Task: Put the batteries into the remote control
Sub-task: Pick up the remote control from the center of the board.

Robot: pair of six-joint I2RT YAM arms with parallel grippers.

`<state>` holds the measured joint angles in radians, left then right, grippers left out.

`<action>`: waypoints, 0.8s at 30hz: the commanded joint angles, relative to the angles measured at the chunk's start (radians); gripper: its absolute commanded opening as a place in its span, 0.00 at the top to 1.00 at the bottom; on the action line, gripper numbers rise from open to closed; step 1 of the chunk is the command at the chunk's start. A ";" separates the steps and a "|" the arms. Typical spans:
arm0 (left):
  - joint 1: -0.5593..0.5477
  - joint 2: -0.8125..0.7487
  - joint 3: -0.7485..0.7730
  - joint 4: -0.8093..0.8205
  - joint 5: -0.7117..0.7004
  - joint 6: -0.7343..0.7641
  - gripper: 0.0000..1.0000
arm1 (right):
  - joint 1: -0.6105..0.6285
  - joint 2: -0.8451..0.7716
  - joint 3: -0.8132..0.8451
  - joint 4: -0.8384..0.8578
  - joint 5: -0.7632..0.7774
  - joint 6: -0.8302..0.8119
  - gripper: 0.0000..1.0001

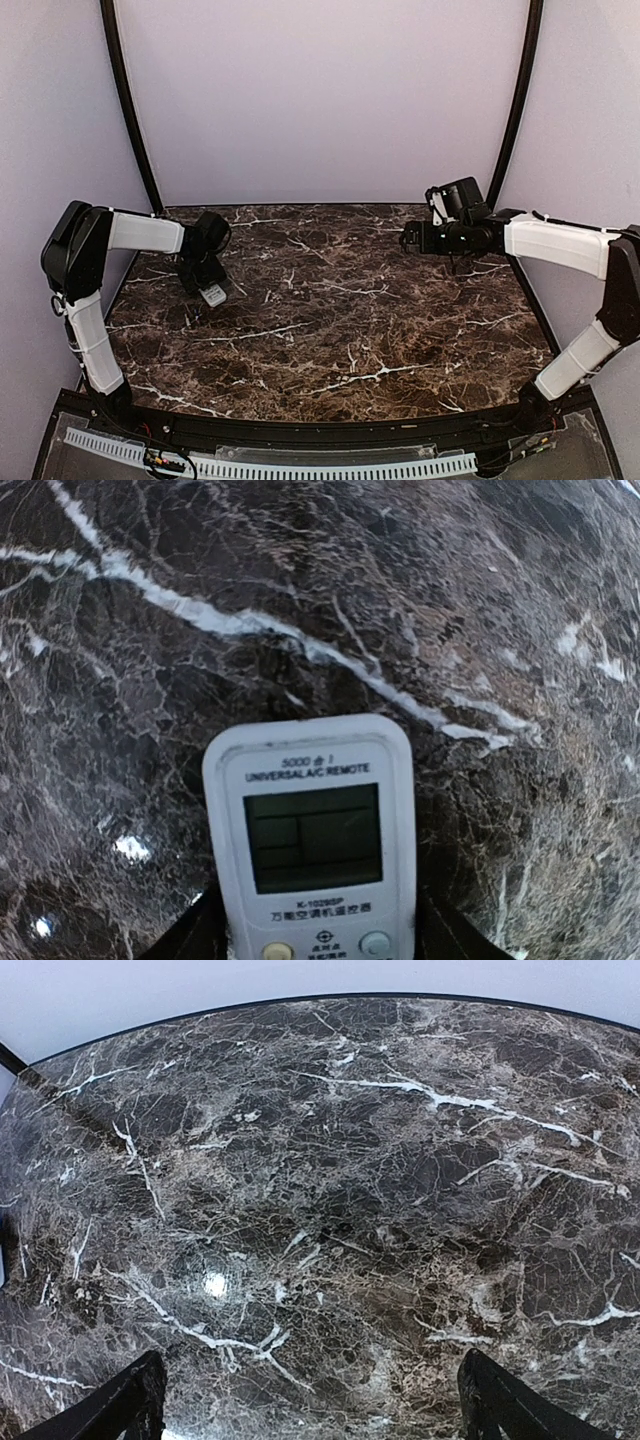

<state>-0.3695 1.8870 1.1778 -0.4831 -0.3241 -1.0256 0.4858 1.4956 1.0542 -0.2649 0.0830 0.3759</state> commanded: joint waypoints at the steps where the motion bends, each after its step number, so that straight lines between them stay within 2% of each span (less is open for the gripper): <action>1: -0.003 0.027 -0.025 0.004 0.046 -0.024 0.48 | 0.012 0.012 0.041 -0.015 0.022 -0.001 0.01; 4: -0.003 0.028 -0.040 0.018 0.057 -0.039 0.61 | 0.014 0.002 0.038 -0.020 0.029 -0.006 0.01; 8: -0.003 0.017 -0.055 0.038 0.082 -0.036 0.86 | 0.014 -0.015 0.037 -0.034 0.035 -0.013 0.01; 11: -0.003 -0.033 -0.078 0.091 0.109 -0.017 0.98 | 0.014 -0.033 0.039 -0.037 0.021 -0.025 0.01; 16: -0.028 -0.183 -0.116 0.252 0.125 0.084 1.00 | 0.021 -0.088 0.046 0.000 -0.062 -0.066 0.01; 18: -0.069 -0.262 -0.114 0.332 0.103 0.183 1.00 | 0.033 -0.117 0.054 0.022 -0.116 -0.095 0.01; 21: -0.153 -0.409 -0.125 0.498 0.074 0.431 1.00 | 0.070 -0.172 0.074 0.063 -0.217 -0.169 0.02; 24: -0.254 -0.549 -0.160 0.764 0.189 0.619 1.00 | 0.132 -0.209 0.108 0.110 -0.366 -0.263 0.03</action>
<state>-0.5182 1.5299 1.0481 -0.0963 -0.2371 -0.7231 0.5468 1.3472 1.0977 -0.2634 -0.0719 0.2436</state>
